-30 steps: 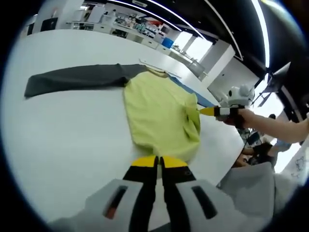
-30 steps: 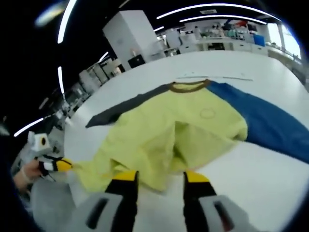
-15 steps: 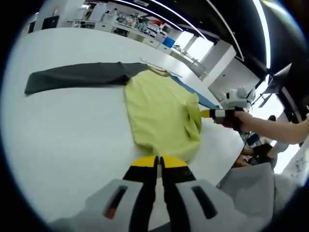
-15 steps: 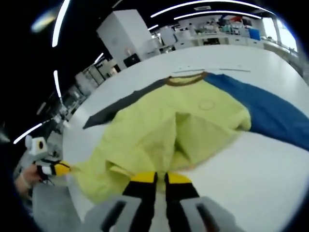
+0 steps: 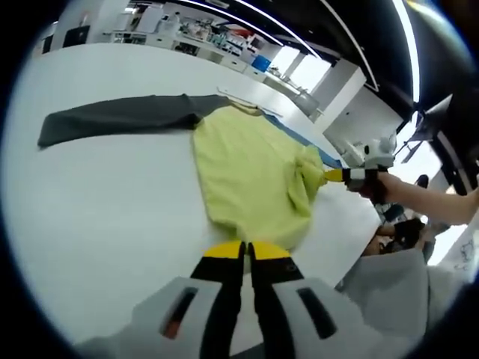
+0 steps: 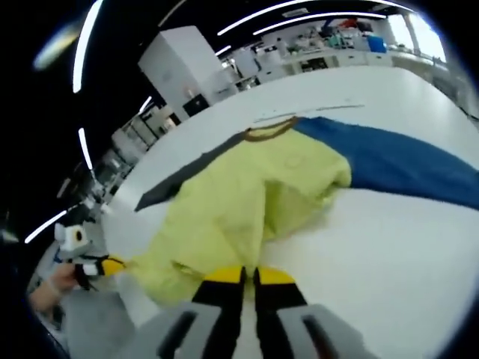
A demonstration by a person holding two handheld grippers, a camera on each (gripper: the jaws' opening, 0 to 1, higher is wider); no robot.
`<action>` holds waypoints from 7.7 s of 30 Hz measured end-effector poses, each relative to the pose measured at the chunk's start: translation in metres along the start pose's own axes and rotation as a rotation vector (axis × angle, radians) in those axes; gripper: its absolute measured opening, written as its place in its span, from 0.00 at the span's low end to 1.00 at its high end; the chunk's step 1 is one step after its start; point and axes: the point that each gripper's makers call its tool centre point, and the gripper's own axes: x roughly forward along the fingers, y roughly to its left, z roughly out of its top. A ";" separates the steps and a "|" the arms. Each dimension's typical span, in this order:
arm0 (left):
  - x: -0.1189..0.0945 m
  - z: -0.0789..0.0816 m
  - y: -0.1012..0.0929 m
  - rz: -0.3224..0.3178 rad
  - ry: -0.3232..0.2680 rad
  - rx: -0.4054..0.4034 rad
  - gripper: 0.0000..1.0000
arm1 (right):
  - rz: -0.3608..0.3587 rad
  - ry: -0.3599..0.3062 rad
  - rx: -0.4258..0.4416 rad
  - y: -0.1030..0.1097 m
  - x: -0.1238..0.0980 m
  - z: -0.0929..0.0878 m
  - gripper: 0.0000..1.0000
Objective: Fold the garment on the visible template until the final outline fits inside the template.
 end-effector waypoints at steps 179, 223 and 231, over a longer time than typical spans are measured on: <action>-0.020 0.041 -0.027 0.129 -0.123 0.240 0.87 | -0.519 -0.185 0.117 -0.341 -0.149 0.046 0.07; -0.019 0.027 -0.032 0.089 -0.143 0.279 0.86 | -0.025 -0.245 -0.087 -0.130 -0.057 0.183 0.00; -0.016 0.023 -0.031 0.067 -0.108 0.313 0.88 | 0.048 -0.215 -0.091 -0.089 -0.024 0.187 0.00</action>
